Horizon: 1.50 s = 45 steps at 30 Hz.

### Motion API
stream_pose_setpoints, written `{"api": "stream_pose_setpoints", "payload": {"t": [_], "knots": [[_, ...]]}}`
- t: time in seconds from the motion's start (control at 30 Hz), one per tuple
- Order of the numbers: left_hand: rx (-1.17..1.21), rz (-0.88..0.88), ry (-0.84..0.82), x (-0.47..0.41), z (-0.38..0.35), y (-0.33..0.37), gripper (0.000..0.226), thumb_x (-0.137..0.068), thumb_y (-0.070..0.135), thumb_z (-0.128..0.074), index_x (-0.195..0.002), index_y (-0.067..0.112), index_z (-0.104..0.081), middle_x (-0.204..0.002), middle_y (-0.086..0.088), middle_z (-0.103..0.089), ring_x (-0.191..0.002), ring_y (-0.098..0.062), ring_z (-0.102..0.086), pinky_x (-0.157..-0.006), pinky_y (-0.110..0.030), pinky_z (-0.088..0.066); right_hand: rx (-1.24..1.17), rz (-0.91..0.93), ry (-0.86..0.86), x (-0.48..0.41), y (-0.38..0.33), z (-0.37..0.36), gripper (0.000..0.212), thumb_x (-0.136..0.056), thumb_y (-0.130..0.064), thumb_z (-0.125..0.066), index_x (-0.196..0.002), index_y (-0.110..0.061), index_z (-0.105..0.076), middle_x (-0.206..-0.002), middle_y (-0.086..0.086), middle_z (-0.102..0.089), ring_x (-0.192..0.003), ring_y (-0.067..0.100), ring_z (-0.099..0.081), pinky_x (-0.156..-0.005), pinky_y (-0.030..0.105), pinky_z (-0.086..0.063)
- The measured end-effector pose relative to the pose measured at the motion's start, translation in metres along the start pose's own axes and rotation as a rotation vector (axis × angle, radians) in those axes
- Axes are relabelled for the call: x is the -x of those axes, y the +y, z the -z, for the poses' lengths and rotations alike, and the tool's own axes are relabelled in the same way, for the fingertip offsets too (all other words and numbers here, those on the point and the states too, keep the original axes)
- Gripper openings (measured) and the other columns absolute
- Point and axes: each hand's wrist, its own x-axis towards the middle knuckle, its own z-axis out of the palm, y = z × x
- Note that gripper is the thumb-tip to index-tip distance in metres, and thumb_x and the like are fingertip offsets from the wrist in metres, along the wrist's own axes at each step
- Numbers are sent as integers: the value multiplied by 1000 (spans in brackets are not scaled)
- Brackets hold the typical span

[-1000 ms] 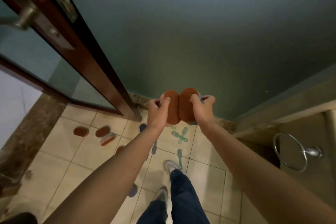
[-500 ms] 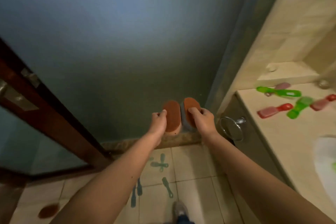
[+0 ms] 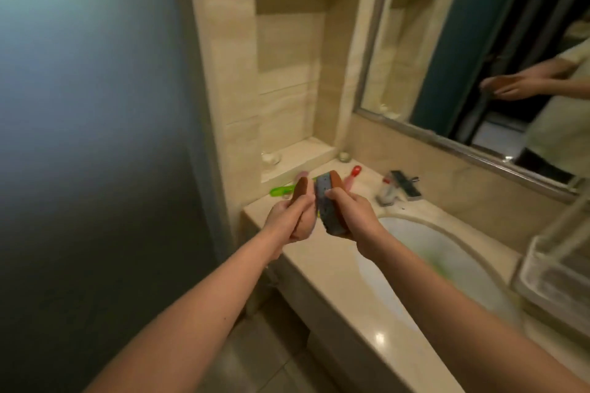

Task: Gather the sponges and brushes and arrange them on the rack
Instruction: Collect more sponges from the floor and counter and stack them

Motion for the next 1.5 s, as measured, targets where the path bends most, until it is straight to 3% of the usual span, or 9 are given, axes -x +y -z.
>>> {"api": "stream_pose_setpoints", "payload": {"t": [0.13, 0.3, 0.43, 0.53, 0.7, 0.8, 1.0, 1.27, 1.5], "knots": [[10, -77, -90, -18, -87, 28, 17, -89, 35, -61, -96, 20, -60, -98, -8, -65, -94, -24, -63, -90, -48, -55, -11, 47, 116, -12, -25, 84, 21, -90, -29, -55, -103, -14, -63, -87, 7, -63, -74, 19, -59, -63, 31, -52], [-15, -140, -204, -45, -180, 45, 74, -57, 59, -69, -117, 17, -61, -109, -10, -68, -95, -26, -67, -85, -46, -57, 40, 119, 280, -15, -40, 176, 25, -89, -27, -50, -104, -13, -65, -86, 9, -64, -73, 21, -59, -57, 27, -47], [-13, -157, -314, -41, -241, 60, 47, -80, 42, -68, -118, 19, -55, -112, -11, -66, -101, -29, -66, -76, -40, -57, 40, 142, 403, -9, -50, 236, 16, -90, -21, -48, -93, -15, -63, -84, 7, -61, -70, 18, -55, -56, 25, -41], [-27, -218, -405, -38, -282, 70, 35, -87, 37, -65, -115, 19, -55, -114, -11, -65, -103, -28, -65, -87, -44, -55, 26, 191, 535, 1, -56, 267, 25, -90, -20, -51, -113, -13, -58, -99, 6, -61, -77, 13, -55, -58, 26, -39], [-59, -378, -573, -19, -345, 88, 43, -88, 38, -64, -122, 14, -56, -114, -5, -64, -96, -14, -60, -69, -25, -48, 47, 266, 734, 34, -68, 321, 30, -87, -18, -58, -116, -18, -48, -103, -1, -58, -89, 13, -56, -72, 30, -43], [-117, -446, -688, -6, -376, 94, 50, -86, 42, -65, -128, 18, -53, -118, 0, -61, -101, -11, -58, -71, -23, -46, 102, 282, 816, 58, -69, 352, 37, -84, -19, -62, -117, -21, -44, -102, -6, -54, -91, 10, -54, -79, 31, -45], [-195, -597, -863, 22, -428, 110, 57, -85, 28, -67, -138, 21, -50, -123, 3, -60, -108, -11, -57, -85, -24, -46, 245, 259, 985, 97, -66, 403, 57, -70, -24, -67, -125, -27, -48, -127, 4, -48, -111, 19, -53, -96, 41, -51], [-690, -1156, -626, 25, -481, 112, 61, -79, 37, -62, -138, 39, -48, -133, 9, -51, -125, -16, -40, -103, -36, -37, 710, 108, 1218, 128, -47, 463, 68, -67, -18, -71, -130, -28, -48, -131, 0, -51, -123, 25, -46, -102, 45, -43], [-903, -1320, -543, 26, -509, 94, 55, -83, 34, -57, -137, 39, -48, -138, 7, -47, -131, -19, -28, -117, -47, -18, 924, -5, 1164, 114, -28, 490, 55, -75, -7, -62, -124, -28, -48, -125, -1, -53, -128, 25, -41, -117, 55, -18]]}}
